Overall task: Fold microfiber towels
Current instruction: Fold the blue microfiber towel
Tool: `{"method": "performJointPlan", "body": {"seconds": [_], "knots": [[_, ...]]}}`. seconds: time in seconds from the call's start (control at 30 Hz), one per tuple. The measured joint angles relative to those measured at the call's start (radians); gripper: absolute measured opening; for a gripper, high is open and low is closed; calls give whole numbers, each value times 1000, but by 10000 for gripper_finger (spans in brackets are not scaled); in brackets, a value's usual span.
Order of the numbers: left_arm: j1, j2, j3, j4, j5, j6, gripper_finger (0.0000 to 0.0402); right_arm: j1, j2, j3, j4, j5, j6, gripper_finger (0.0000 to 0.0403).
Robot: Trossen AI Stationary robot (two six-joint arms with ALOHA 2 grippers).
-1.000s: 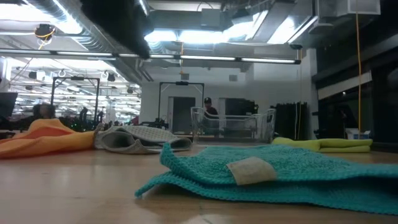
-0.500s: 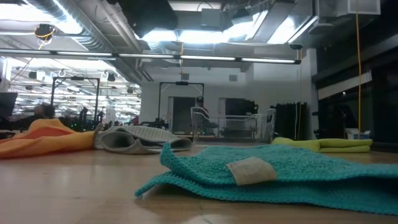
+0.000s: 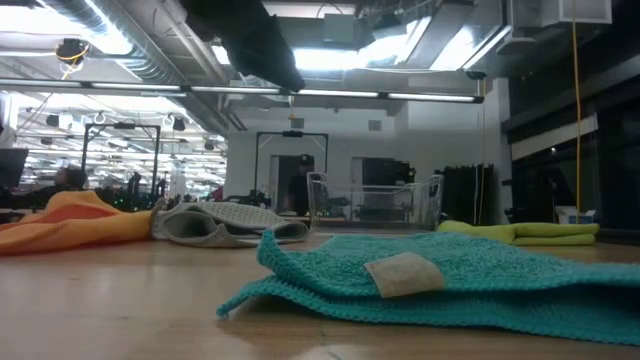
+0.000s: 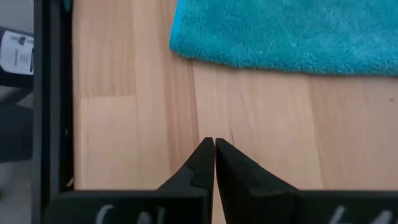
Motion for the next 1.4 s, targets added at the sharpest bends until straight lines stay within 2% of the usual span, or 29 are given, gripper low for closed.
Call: {"method": "performJointPlan", "body": {"seconds": [0.2, 0.43, 0.6, 0.83, 1.0, 1.17, 1.27, 1.4], "knots": [[29, 0, 0, 5, -2, 106, 211, -32, 0, 1, 23, 18, -9, 19], [33, 0, 0, 5, 1, 111, 209, -56, 0, 1, 5, 18, -11, 29], [31, 0, 0, 5, 1, 111, 209, -64, 0, 1, -16, 49, -18, 73], [31, 0, 0, 5, 1, 110, 209, -69, 0, 1, -12, 60, -44, 158], [31, 0, 0, 5, 1, 106, 209, -69, 0, 1, 21, 51, -141, 195], [13, 22, 0, 40, 17, 88, 209, -69, 0, 2, 106, 51, -292, 201], [-46, 64, 0, 52, 8, 181, 209, -70, 0, 2, 148, 51, -382, 198], [-143, 134, -1, 86, -69, 306, 209, -70, 0, 3, 196, 52, -440, 194]]}}
